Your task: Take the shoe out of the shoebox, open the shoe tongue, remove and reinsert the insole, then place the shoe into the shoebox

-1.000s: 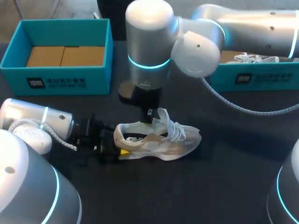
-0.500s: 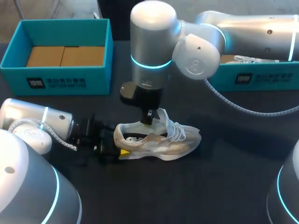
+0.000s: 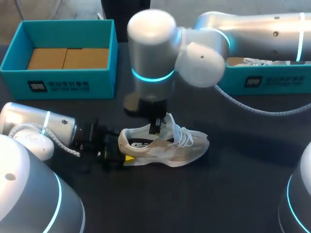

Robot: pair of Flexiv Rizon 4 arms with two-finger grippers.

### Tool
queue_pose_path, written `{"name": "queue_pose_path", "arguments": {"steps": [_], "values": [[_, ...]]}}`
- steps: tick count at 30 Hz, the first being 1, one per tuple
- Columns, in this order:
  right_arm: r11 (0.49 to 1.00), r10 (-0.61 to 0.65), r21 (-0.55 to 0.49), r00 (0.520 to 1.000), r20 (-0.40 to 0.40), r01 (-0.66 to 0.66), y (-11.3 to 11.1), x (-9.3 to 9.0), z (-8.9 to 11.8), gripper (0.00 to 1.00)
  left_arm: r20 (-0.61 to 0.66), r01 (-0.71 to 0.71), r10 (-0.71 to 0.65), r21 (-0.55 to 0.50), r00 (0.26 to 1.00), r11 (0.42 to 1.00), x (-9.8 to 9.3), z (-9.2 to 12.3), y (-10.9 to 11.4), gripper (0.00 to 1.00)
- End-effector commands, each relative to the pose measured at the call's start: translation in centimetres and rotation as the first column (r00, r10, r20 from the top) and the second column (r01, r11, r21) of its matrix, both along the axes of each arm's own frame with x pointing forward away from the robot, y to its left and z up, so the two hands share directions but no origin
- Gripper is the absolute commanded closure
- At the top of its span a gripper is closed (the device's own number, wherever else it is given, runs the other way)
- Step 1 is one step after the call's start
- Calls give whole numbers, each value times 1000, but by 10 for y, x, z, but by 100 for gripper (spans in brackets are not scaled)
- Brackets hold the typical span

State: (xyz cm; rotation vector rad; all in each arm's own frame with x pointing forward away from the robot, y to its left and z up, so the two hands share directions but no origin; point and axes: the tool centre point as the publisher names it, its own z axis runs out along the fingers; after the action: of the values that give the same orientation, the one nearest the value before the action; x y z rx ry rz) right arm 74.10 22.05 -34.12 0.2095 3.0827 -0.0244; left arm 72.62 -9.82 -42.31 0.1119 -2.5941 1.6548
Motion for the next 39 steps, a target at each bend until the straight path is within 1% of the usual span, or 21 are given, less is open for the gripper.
{"name": "queue_pose_path", "arguments": {"steps": [1, 2, 6, 12, 22, 29, 31, 34, 36, 37, 38, 39], "values": [[1000, 16, -25, 999, 32, -16, 10, -3, -7, 100, 1, -1, 1, 3, 1000, 1000, -1, -3, 0, 100], [999, 28, -31, 999, 43, -27, 10, -2, -8, 100, 1, -1, 1, 3, 1000, 1000, -1, -3, 0, 100], [998, 45, -36, 998, 43, -44, 13, 3, -13, 100, 1, -1, 1, 3, 1000, 1000, -1, -3, 0, 100], [997, 66, -43, 998, 12, -65, 15, 12, -25, 100, 1, -1, 1, 3, 1000, 1000, -1, -3, 0, 100], [999, 33, -30, 999, -40, -34, 10, 0, -40, 100, 1, -1, 1, 3, 1000, 1000, -1, -3, 0, 100], [1000, -18, -13, 999, -35, 18, 6, 3, -42, 100, 1, -1, 1, 3, 1000, 1000, -1, -3, 0, 100], [1000, -23, -10, 999, -32, 22, 5, 4, -42, 91, 1, -1, 1, 3, 1000, 1000, -1, -3, 0, 100], [999, -32, -9, 999, -30, 32, 3, 6, -43, 87, 1, -1, 1, 3, 1000, 1000, -1, -3, 0, 100], [999, -35, -3, 999, -31, 35, 3, 7, -44, 79, 1, -1, 1, 3, 1000, 1000, -1, -3, 0, 100], [999, -37, 1, 999, -32, 37, 3, 8, -45, 73, 1, -1, 1, 3, 1000, 1000, -1, -3, 0, 100], [999, -37, 3, 999, -32, 38, 3, 8, -46, 71, 1, -1, 1, 3, 1000, 1000, -1, -3, 0, 100], [999, -37, 5, 999, -33, 37, 4, 9, -47, 70, 1, -1, 1, 3, 1000, 1000, -1, -3, 0, 100]]}}
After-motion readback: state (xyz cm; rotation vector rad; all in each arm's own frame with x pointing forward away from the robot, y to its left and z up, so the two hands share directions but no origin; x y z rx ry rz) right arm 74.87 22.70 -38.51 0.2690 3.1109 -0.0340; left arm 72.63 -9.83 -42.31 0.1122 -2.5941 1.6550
